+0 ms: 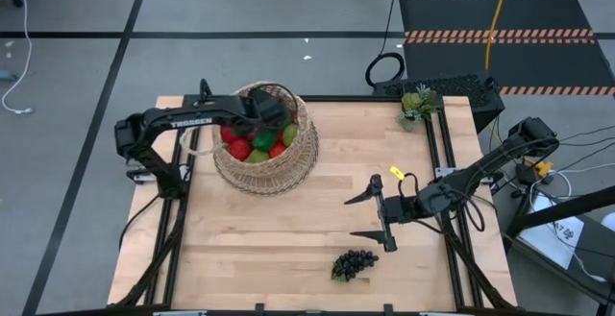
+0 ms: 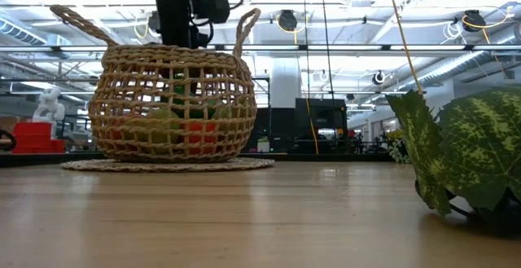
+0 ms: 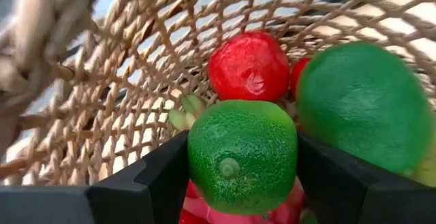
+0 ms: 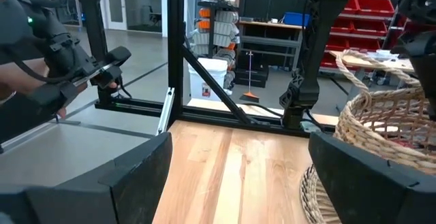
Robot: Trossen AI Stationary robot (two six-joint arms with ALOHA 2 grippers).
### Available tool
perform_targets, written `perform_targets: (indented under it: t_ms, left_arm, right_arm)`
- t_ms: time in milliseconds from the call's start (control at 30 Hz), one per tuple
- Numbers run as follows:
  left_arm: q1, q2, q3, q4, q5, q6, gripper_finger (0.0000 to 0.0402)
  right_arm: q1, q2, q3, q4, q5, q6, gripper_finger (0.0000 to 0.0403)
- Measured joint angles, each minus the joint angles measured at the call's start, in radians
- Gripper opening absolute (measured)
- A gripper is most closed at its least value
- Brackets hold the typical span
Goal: Build produce basket
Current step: Put the lime into the basket, then put the grapes into the basket
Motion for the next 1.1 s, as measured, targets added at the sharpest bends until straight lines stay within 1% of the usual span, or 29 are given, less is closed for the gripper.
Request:
perform_targets:
  t_ms: [100,200,267,400,500,600,700,833,1033,1100]
  left_arm:
    - [0.005,0.009,0.0,-0.001,0.0,-0.013,0.0244]
    - [0.0,0.006,0.0,0.0,0.006,0.024,0.0255]
    - [-0.004,0.007,0.0,0.0,0.017,0.046,0.0273]
    - [-0.003,0.007,0.0,0.002,0.067,0.054,0.0324]
    - [-0.005,0.007,0.0,0.009,0.069,0.054,0.0357]
    - [-0.01,-0.012,0.0,0.012,0.067,0.043,0.0375]
    - [-0.033,-0.057,0.0,0.02,0.061,0.034,0.0376]
    - [-0.106,-0.14,0.0,0.024,0.061,0.031,0.0357]
    - [-0.29,-0.267,0.0,0.049,0.056,0.04,0.0316]
    - [-0.365,-0.29,0.0,0.05,0.028,0.04,0.0304]
  right_arm:
    - [0.0,0.0,0.0,-0.013,0.0,0.018,0.0339]
    - [0.0,0.0,0.0,-0.022,0.0,0.021,0.0339]
    - [0.0,0.0,0.0,-0.021,0.0,0.022,0.0339]
    - [0.0,0.0,0.0,-0.021,0.0,0.022,0.0339]
    - [0.0,0.0,0.0,-0.02,0.0,0.025,0.0339]
    - [0.0,0.0,0.0,-0.02,0.0,0.03,0.0339]
    - [0.001,0.0,0.0,-0.022,-0.001,0.043,0.0339]
    - [0.002,0.0,0.0,-0.065,-0.001,0.095,0.0339]
    - [0.008,0.0,0.0,-0.187,-0.001,0.241,0.0339]
    - [0.022,0.006,0.0,-0.217,-0.001,0.275,0.0339]
